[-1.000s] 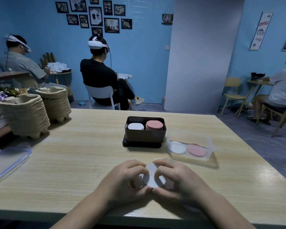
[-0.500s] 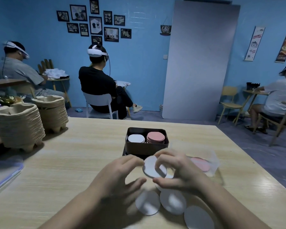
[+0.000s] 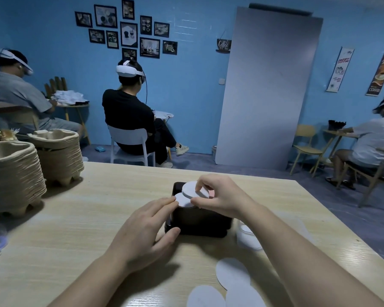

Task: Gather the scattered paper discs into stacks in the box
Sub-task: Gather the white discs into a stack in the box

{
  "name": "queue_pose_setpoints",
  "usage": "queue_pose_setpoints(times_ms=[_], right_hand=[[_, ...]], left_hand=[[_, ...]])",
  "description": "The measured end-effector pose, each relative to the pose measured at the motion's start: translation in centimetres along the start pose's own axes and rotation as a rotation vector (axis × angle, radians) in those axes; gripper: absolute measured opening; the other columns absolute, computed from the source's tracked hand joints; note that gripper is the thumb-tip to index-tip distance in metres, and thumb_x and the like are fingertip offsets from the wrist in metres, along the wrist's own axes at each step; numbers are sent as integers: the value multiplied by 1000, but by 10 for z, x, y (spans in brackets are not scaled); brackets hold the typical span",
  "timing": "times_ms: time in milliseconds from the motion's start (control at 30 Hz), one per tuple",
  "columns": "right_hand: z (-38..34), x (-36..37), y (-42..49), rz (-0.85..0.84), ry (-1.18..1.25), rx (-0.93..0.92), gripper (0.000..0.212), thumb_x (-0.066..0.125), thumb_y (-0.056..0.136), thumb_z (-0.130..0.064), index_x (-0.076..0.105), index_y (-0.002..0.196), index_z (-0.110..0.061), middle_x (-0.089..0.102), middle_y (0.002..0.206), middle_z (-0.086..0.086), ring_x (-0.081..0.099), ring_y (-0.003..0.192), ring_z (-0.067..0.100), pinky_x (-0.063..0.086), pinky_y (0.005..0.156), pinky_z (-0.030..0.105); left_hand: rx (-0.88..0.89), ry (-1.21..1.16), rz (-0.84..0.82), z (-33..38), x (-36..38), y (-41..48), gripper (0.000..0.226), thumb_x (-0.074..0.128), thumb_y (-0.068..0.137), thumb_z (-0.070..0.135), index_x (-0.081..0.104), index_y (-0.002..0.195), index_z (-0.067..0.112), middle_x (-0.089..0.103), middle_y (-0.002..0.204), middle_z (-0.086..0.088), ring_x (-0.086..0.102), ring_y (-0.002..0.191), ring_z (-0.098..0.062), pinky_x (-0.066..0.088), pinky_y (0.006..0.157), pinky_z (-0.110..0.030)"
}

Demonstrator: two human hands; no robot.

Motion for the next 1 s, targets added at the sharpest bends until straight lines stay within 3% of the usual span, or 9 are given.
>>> queue_pose_setpoints(times_ms=[100,200,367,467,600,733,800,867,1000], right_hand=[[5,13,13,-33,-18,31,38,72,72,-61,61,90,-29,60,80,-7,54,75,12,50,68,35],[7,24,22,-46,-64,63,42,71,68,-69,60,80,-30,59,76,-10,52,72,9,48,64,34],[6,37,30,-117,-166,88,35,85,75,-57,64,77,-28,57,76,-12,50,71,4,37,60,25],[5,42,32,-148,-218,89,34,84,76,-57,71,83,-26,61,86,-10,55,81,8,45,66,28],[4,40,29,-151,-202,87,33,84,77,-56,74,87,-26,65,93,-7,58,88,12,54,77,34],[-2,21,19,-20,-96,57,25,73,82,-56,70,83,-32,65,92,-11,60,86,9,55,78,38],[-8,11,7,40,-28,26,21,67,83,-53,69,80,-32,66,91,-11,62,86,8,55,78,37],[-15,1,-9,85,2,-13,20,65,85,-49,70,80,-30,66,91,-10,63,88,10,54,80,35],[-33,-15,-49,148,32,-103,16,69,91,-35,70,81,-23,66,90,-8,65,86,12,53,76,36]], left_hand=[[-7,5,-24,1,3,-4,66,39,100,60,40,158,30,34,164,18,31,150,0,30,121,-26],[-24,-37,-38,1,4,-7,68,40,99,61,36,160,32,26,166,23,26,150,5,27,120,-21],[-63,-86,-54,0,4,-8,71,36,96,65,30,161,37,22,165,28,21,148,10,36,116,-22],[-74,-105,-69,0,4,-8,72,36,95,66,28,161,39,19,165,30,18,147,12,43,111,-22],[-69,-86,-78,1,6,-10,72,35,95,65,26,162,38,17,166,30,17,148,12,28,119,-19],[-61,-100,-36,2,1,-11,65,44,97,59,39,157,34,25,164,27,24,148,8,31,117,-20],[-46,-84,15,7,-6,-11,55,49,97,53,51,147,30,39,157,21,37,143,0,41,111,-23],[-17,-64,75,17,-14,-10,41,53,96,45,61,131,25,55,137,15,53,126,-7,49,101,-29],[38,-98,93,43,-16,-11,18,57,95,37,65,105,24,60,99,15,59,92,-9,53,78,-35]])
Point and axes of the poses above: each hand's wrist, its own y-axis towards the middle knuckle, its own x-axis out of the palm, z = x × y, the point moved 10 cm from there along y, towards the middle knuckle
